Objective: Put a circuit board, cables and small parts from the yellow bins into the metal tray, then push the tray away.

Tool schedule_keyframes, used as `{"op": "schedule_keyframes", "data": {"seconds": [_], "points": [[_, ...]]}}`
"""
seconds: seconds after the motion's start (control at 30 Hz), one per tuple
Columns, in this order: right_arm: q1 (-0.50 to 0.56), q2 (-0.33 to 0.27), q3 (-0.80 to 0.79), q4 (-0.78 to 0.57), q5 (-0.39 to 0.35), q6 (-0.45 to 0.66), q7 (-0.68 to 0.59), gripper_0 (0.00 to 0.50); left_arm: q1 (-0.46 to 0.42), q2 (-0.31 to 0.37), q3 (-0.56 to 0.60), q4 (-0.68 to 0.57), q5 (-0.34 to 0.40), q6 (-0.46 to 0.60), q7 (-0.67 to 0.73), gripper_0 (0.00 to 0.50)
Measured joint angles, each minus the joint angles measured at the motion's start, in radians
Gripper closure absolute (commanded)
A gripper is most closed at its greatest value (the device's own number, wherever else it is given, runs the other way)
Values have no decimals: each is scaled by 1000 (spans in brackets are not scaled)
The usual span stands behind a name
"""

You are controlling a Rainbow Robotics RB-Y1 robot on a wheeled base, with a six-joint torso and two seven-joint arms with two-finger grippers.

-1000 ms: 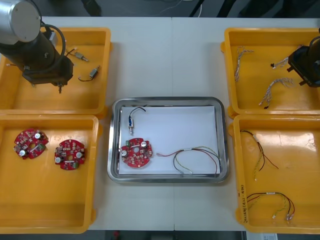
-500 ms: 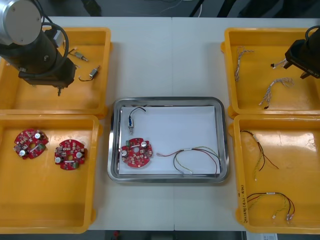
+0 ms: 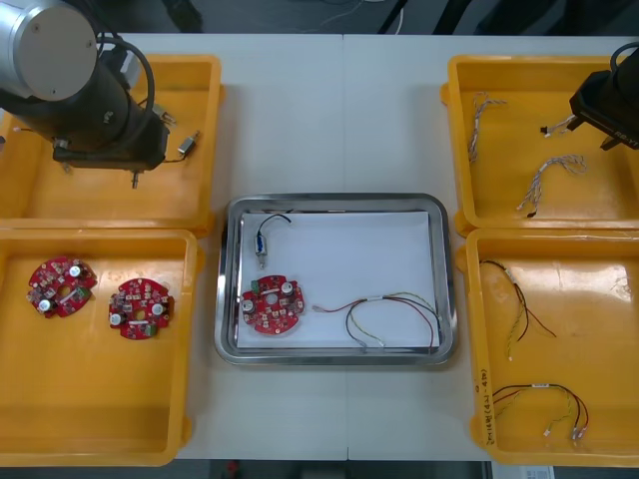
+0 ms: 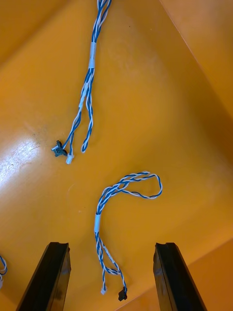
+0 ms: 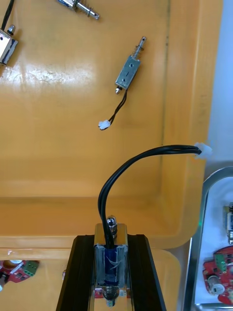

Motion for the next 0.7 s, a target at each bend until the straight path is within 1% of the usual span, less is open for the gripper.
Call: {"op": "schedule_keyframes", "data": {"seconds": [0.1, 0.23, 0.3, 0.43, 0.57, 0.7], "points": [[-21, 0, 0, 40, 2, -2, 0, 0, 0, -8, 0, -6, -3, 0, 21, 500], [-87, 0, 0, 178, 17, -41, 0, 0, 0, -23, 0, -19, -18, 0, 29, 500], [-106, 0, 0, 216, 23, -70, 0, 0, 0, -34, 0, -22, -27, 0, 29, 500], [-111, 0, 0, 240, 29, -116, 0, 0, 0, -51, 0, -22, -30, 0, 29, 500], [-113, 0, 0, 314, 30, -193, 0, 0, 0, -58, 0, -22, -30, 1, 29, 500], [-115, 0, 0, 385, 30, -242, 0, 0, 0, -59, 0, -22, -30, 1, 29, 500]]}}
